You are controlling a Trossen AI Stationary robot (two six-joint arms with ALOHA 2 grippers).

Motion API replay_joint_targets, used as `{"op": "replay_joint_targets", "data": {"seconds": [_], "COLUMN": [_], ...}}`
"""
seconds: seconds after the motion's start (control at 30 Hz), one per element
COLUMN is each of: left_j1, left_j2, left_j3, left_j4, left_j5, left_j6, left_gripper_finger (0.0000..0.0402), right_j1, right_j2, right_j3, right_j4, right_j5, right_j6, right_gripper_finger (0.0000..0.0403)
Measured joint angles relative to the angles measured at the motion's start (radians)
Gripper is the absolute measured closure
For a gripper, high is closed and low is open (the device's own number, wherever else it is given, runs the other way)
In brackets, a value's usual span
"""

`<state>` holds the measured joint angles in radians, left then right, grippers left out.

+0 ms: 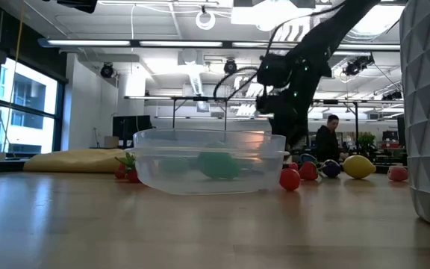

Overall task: Pick and placing Produce into tupperware
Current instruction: Put the brown kiwi into the transparent bin

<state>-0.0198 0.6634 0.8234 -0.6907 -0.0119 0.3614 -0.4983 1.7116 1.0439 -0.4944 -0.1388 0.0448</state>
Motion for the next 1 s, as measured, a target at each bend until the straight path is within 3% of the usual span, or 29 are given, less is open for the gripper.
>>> {"op": "replay_joint_targets", "data": {"seconds": [0.37, 0.57, 0.77, 1.0], "left_j1": [0.0, 0.0, 0.0, 0.0], "left_j2": [0.0, 0.0, 0.0, 0.0], "left_j3": [0.0, 0.0, 0.0, 0.0], "left_j4": [0.0, 0.0, 0.0, 0.0], "left_j5": [0.0, 0.0, 0.0, 0.0], "left_j6": [0.0, 0.0, 0.0, 0.0], "left_gripper_finger": [0.035, 0.035, 0.035, 0.035], "right_j1": [0.079, 0.203, 0.35, 0.474], "right_j2": [-0.358, -0.496, -0.488, -0.327], "right_j3": [0.002, 0.003, 0.003, 0.062], "right_j4": [0.048, 0.109, 0.157, 0.156], "right_j5": [-0.1, -0.071, 0.024, 0.034], "right_j6": [-0.007, -0.032, -0.049, -0.053], "right_gripper_finger": [0.0178, 0.0178, 0.0178, 0.0178]}}
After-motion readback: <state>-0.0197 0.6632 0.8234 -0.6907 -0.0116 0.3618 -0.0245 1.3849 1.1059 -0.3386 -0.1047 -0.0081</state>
